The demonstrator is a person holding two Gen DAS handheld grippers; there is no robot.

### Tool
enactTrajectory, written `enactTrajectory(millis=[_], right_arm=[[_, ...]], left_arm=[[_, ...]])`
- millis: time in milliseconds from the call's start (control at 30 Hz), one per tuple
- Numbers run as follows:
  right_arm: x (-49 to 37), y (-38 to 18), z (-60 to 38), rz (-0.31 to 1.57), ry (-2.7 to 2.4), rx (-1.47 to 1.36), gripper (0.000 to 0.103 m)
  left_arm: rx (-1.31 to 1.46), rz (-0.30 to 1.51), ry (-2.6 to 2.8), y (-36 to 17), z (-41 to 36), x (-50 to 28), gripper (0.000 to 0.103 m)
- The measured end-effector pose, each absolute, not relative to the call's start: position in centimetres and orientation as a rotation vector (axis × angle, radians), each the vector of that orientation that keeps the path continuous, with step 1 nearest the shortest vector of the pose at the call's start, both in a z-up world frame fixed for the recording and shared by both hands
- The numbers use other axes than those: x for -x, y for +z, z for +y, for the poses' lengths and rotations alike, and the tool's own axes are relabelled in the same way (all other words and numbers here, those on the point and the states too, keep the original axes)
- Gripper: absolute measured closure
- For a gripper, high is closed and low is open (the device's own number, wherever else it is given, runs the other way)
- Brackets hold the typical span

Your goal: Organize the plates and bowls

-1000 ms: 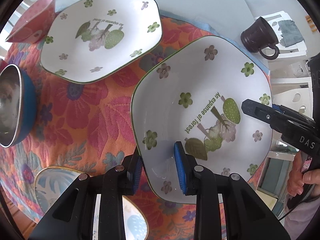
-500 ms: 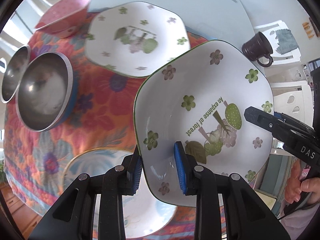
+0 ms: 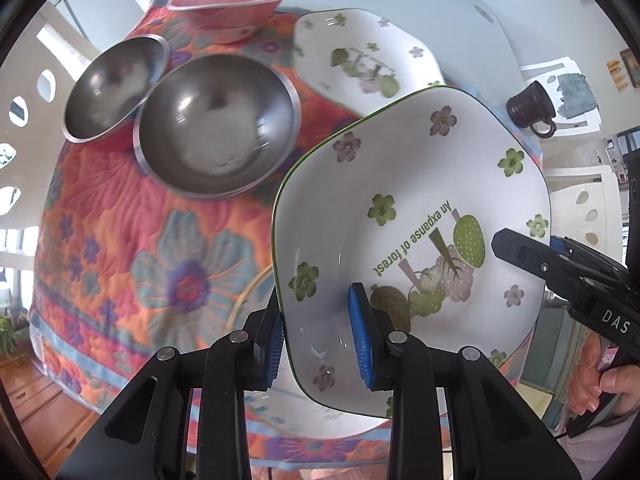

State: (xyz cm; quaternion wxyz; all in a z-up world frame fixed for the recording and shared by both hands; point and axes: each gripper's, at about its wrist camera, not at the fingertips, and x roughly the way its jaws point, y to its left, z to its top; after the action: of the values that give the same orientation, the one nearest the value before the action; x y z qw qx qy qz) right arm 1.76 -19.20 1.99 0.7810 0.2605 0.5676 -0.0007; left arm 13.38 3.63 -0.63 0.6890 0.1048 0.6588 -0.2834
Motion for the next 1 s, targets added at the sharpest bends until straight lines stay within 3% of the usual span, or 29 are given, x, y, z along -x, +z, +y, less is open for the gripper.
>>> enactTrajectory(millis=[400,1000], right_arm=[[-0.5,-0.8,-14.8,1.301,-0.031,-0.599,0.063],[0.5,-4.5,-13.1,1.43,-0.091,-0.604,0.063]], left_arm=[[-0.265,1.54,-0.649,-3.2,7.3,-12.2,0.076],[-0.278,1.612,-0.636,-5.2,6.8,-11.3,0.076]])
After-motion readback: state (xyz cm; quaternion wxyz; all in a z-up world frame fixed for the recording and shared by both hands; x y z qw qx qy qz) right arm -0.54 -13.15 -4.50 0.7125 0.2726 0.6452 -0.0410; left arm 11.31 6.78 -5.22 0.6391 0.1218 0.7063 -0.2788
